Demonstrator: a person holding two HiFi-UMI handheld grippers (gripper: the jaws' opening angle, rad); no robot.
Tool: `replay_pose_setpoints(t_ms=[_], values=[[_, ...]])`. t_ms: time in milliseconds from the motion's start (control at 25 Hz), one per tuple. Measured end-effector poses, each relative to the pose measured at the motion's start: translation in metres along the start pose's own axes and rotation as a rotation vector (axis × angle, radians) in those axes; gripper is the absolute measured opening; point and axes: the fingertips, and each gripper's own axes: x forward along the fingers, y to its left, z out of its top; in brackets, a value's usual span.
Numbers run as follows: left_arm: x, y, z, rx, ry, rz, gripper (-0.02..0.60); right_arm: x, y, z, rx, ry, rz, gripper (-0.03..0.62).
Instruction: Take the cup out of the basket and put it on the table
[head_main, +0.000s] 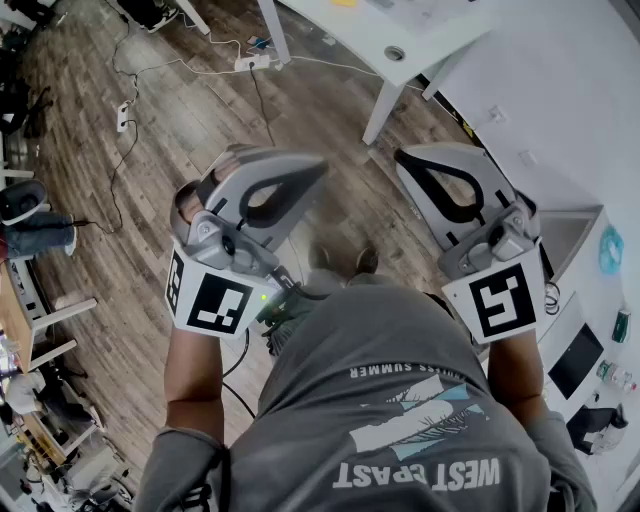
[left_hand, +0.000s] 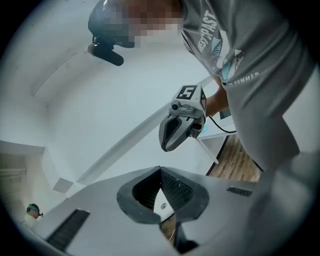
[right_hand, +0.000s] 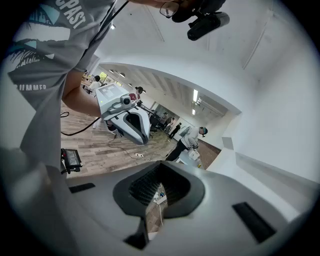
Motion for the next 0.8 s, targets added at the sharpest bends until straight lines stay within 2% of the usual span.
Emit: replay_pose_setpoints(t_ms=[440, 800], values=[[0.014, -0.009, 0.007, 0.001, 0.018, -0.019, 0.008, -0.015, -0.007, -0.011, 0.019, -0.008, -0.009, 0.011], [0.039, -0.016, 0.017, 0.017, 0.038, -0.031, 0.008, -0.032, -0.021, -0.029, 0.104, -0.049, -0.014, 0.011]])
